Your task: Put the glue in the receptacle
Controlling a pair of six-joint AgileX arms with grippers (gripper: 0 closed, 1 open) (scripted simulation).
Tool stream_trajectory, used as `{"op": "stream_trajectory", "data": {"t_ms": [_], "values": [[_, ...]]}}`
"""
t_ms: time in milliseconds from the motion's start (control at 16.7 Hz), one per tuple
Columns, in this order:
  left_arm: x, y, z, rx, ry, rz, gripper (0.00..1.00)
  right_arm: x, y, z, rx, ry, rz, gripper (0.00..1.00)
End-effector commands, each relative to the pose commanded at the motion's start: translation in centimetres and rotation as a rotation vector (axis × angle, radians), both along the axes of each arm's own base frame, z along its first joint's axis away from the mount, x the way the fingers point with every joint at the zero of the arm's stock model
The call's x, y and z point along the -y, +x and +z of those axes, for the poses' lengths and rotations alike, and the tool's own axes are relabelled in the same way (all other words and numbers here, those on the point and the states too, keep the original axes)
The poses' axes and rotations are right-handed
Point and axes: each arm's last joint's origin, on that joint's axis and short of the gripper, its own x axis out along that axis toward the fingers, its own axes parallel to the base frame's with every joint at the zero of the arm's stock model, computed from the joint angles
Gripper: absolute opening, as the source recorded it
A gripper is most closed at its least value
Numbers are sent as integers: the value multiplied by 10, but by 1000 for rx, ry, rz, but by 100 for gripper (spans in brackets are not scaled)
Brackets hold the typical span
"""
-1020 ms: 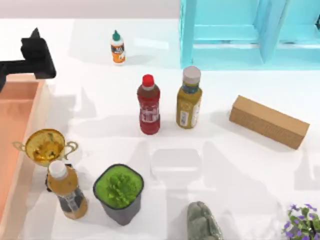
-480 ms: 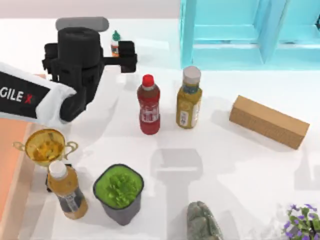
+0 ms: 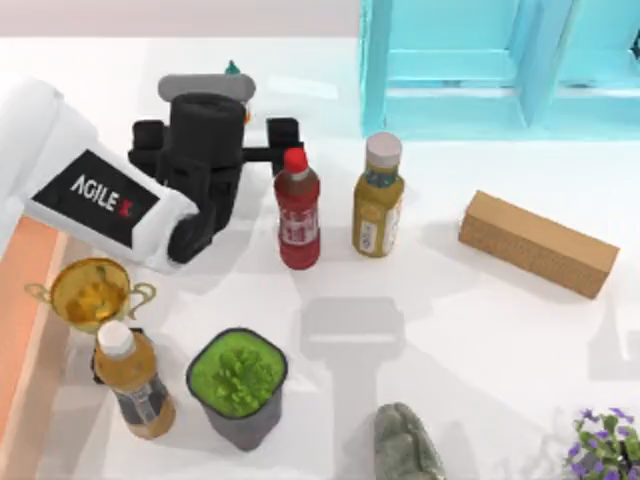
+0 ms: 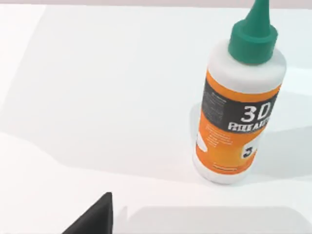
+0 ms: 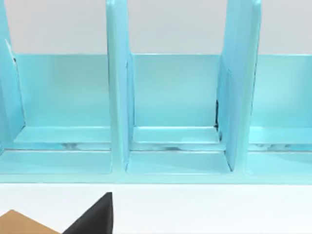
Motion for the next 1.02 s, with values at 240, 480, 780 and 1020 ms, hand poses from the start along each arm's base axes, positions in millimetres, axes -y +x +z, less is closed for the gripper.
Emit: {"op": "stream_trajectory", "data": {"t_ms": [240, 480, 780, 1020], "values": [[-2, 3, 1, -1, 1, 2, 100, 0, 0, 0, 0, 0, 0, 100], [0, 28, 1, 3, -1, 0, 100, 0, 0, 0, 0, 0, 0, 100], [1, 69, -20, 0, 0, 0, 100, 0, 0, 0, 0, 0, 0, 100], [2, 90, -37, 0, 0, 0, 100, 0, 0, 0, 0, 0, 0, 100]]}}
